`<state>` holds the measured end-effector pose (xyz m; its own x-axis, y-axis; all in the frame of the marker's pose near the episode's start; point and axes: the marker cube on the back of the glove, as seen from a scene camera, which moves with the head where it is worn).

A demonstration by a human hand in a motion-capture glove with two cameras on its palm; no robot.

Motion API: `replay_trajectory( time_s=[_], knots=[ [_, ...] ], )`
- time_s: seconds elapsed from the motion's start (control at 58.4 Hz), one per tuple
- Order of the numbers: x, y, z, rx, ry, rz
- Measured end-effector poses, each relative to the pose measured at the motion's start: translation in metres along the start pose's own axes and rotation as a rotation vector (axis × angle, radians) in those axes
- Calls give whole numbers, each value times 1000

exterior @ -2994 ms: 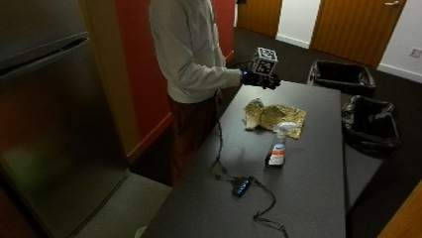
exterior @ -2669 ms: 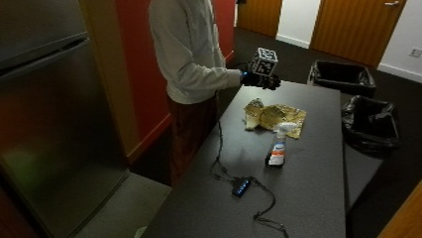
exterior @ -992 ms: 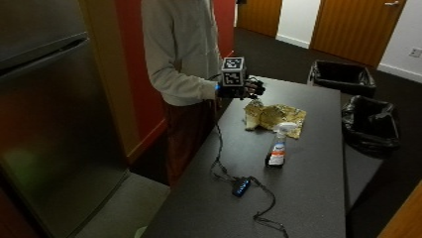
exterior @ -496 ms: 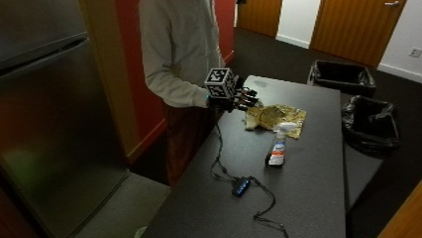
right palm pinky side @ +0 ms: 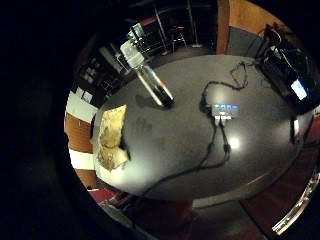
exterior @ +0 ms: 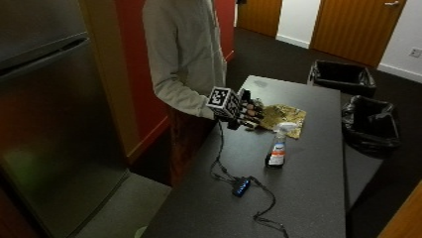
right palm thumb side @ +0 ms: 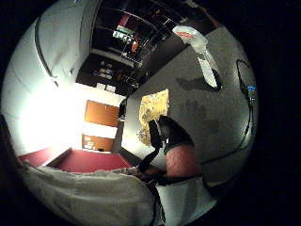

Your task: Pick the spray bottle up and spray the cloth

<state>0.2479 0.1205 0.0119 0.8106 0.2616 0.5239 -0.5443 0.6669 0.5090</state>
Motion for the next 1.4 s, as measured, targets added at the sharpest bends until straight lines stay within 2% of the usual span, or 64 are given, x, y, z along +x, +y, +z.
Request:
replay_trajectory(
  time_s=[0.479,0.89,1.403],
  knots=[
    [31,-65,54,43,-146,96],
    [46,-110,113,119,-480,245],
    [43,-166,129,115,-569,294]
  ],
)
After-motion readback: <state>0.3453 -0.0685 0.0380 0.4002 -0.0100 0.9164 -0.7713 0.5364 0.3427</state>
